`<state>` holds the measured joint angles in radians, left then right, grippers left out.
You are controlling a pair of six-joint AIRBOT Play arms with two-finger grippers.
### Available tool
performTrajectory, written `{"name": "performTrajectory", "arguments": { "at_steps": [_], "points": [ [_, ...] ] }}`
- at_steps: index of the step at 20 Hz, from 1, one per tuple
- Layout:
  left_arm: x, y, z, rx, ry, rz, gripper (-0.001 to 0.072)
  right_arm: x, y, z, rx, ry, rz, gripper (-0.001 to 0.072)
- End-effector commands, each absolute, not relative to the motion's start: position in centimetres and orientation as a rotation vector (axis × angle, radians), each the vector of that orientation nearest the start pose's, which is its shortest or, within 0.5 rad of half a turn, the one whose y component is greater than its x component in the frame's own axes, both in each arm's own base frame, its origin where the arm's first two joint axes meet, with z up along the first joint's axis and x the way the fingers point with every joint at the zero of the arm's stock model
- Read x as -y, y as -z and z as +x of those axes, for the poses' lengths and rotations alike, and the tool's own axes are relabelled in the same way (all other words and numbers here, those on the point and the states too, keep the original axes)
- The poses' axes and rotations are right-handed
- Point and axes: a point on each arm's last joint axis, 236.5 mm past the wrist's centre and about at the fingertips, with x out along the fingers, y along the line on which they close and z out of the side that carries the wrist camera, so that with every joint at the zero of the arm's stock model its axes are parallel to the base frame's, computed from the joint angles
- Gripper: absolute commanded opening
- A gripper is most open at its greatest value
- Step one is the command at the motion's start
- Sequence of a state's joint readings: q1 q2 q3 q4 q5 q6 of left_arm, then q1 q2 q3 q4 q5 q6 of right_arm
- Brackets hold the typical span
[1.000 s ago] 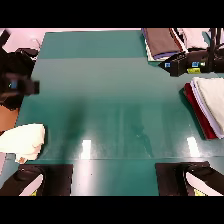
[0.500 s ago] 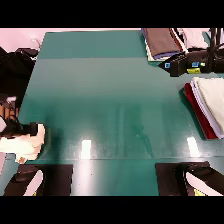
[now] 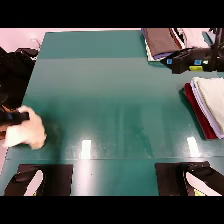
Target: Fold the shirts.
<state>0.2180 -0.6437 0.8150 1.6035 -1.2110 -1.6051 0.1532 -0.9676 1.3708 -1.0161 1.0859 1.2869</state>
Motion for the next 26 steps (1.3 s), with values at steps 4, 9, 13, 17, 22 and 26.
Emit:
{"name": "performTrajectory", "arguments": {
  "at_steps": [4,9,13,17,22,26],
  "points": [
    [3.6,-30.0,29.6,-0.497,0.158,-0.171,0.0023,-15.5,-33.5,36.2,-0.359,-0.551,0.174,0.0014],
    [13.4,-32.8,30.2,-0.467,0.463,-0.125,0.0023,-16.4,-37.9,37.1,-0.332,-0.598,0.125,0.0014],
    [24.1,-24.7,31.4,-0.710,0.697,-0.030,0.0023,-16.9,-40.6,38.0,-0.305,-0.622,0.092,0.0014],
    [33.5,-13.8,31.3,-0.928,0.843,0.111,0.0071,-17.3,-41.6,38.5,-0.309,-0.643,0.064,0.0014],
    [29.5,-10.0,37.2,-0.999,0.677,0.021,0.0569,-17.5,-40.4,38.6,-0.352,-0.649,0.054,0.0014],
    [22.2,-8.5,41.8,-1.041,0.506,-0.130,0.0569,-16.6,-37.9,39.1,-0.413,-0.609,0.033,0.0015]
  ]
}}
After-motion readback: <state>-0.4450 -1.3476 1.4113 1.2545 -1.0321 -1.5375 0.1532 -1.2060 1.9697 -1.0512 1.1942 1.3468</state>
